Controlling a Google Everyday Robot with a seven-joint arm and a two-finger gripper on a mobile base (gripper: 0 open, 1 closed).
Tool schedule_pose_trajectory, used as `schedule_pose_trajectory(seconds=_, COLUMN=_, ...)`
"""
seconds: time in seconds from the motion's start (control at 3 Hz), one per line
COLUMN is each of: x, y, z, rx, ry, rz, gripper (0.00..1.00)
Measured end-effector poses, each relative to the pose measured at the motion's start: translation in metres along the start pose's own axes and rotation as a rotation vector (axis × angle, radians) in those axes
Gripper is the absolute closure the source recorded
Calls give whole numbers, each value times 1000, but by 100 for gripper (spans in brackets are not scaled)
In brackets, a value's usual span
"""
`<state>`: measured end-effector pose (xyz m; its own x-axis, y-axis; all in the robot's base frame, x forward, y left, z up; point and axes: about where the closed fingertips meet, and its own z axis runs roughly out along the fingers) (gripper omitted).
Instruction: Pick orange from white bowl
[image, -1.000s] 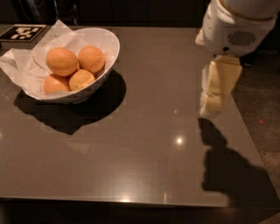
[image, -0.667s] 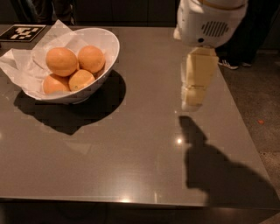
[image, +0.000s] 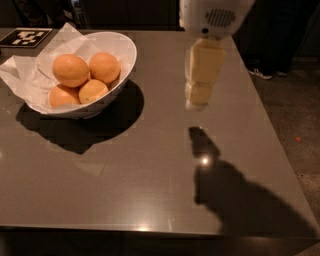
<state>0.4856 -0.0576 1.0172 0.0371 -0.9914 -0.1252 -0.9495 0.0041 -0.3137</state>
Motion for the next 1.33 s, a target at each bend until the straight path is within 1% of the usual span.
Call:
schedule_pose_trajectory(seconds=0.33, x=-45, y=-27, z=-2, rx=29, ry=9, rz=-55, gripper=0)
schedule_pose_trajectory(seconds=0.67, x=-85, y=-48, z=12, rx=23, ry=-3, rz=-135, gripper=0)
schedule_pose_trajectory(seconds=1.0, x=-97, y=-54, z=10, rx=53, ry=-32, rz=-144, gripper=0)
schedule_pose_trajectory(seconds=1.33, x=-124, y=-70, z=14, rx=67, ry=-59, rz=-172, gripper=0)
